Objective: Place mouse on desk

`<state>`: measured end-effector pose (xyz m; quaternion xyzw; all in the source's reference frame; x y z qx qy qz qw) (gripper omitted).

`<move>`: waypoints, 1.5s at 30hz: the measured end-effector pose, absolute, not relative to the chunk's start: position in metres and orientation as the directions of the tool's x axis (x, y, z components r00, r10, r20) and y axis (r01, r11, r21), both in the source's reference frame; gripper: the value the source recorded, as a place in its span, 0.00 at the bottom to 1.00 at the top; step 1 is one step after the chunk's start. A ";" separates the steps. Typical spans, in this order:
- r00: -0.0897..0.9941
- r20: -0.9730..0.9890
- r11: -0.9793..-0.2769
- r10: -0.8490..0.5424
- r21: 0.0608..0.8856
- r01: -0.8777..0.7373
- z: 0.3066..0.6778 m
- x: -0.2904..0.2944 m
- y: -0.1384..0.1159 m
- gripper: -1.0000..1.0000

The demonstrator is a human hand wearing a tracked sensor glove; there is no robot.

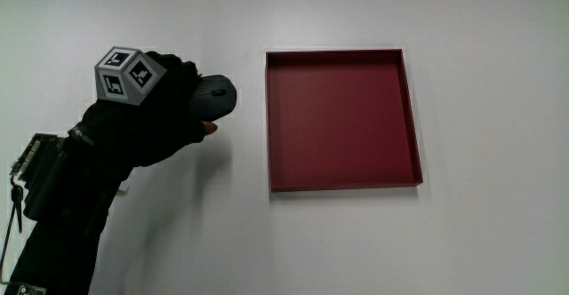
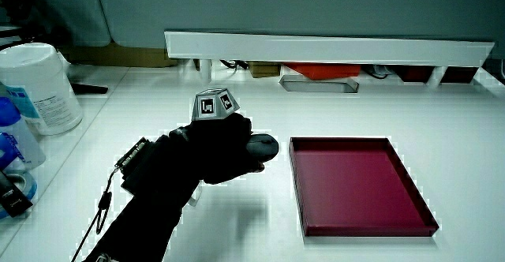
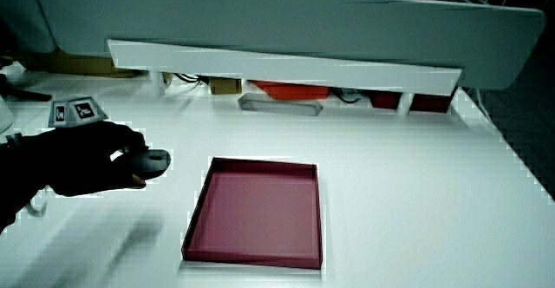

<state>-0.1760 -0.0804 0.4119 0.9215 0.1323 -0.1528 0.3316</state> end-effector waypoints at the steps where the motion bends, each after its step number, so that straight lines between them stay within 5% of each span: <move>1: 0.924 -0.361 -0.743 0.128 0.582 0.330 0.414 -0.179 -0.081 0.50; 17: 0.968 -0.250 -0.690 0.016 0.698 0.192 0.477 -0.205 -0.082 0.50; 33: 0.976 -0.215 -0.710 0.022 0.685 0.167 0.499 -0.210 -0.077 0.50; 45: 0.963 -0.267 -0.682 -0.037 0.711 0.171 0.506 -0.223 -0.072 0.17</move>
